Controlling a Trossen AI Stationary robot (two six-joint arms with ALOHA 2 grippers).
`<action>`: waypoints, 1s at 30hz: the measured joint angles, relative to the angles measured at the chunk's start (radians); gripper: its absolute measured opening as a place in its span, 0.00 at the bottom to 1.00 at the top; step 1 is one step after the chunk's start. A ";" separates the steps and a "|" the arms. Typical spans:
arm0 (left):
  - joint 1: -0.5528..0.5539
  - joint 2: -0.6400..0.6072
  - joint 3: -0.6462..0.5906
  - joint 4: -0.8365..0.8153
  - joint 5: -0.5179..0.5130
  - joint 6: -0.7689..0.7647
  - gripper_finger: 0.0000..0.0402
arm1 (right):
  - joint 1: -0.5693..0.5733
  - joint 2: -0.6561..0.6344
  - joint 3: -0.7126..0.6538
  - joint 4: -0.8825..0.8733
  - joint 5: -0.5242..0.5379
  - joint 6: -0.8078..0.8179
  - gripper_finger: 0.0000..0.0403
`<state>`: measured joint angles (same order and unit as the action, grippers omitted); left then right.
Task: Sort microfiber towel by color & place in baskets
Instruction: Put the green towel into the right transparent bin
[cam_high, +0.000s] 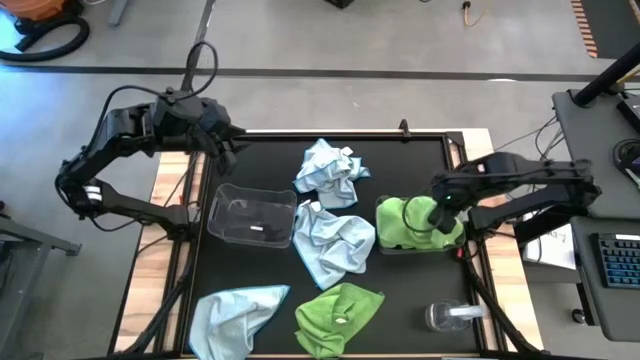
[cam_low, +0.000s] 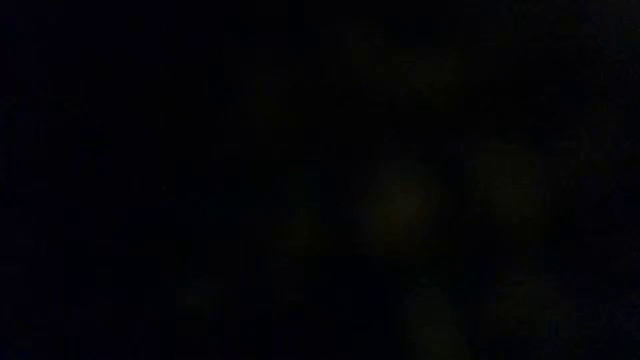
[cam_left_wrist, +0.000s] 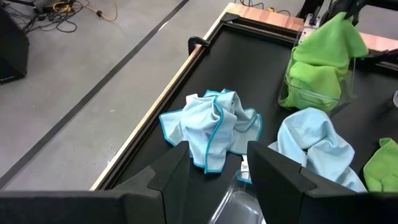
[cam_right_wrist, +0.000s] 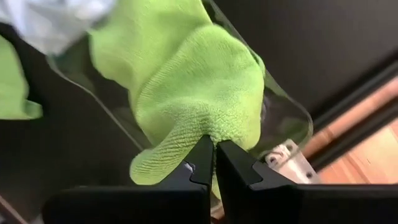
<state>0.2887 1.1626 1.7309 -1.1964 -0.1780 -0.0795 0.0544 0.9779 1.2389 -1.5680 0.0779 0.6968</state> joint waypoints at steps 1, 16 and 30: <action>0.000 0.004 0.000 0.000 0.000 0.005 0.36 | 0.000 0.003 -0.017 -0.003 0.000 0.000 0.02; 0.000 0.018 0.000 0.000 0.000 0.034 0.36 | 0.000 0.082 -0.159 0.100 -0.022 0.000 0.04; 0.000 0.019 0.000 -0.007 0.002 0.049 0.36 | 0.000 0.146 0.043 0.078 -0.026 -0.027 0.29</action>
<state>0.2886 1.1820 1.7309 -1.2037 -0.1757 -0.0307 0.0544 1.1238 1.2823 -1.4902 0.0521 0.6697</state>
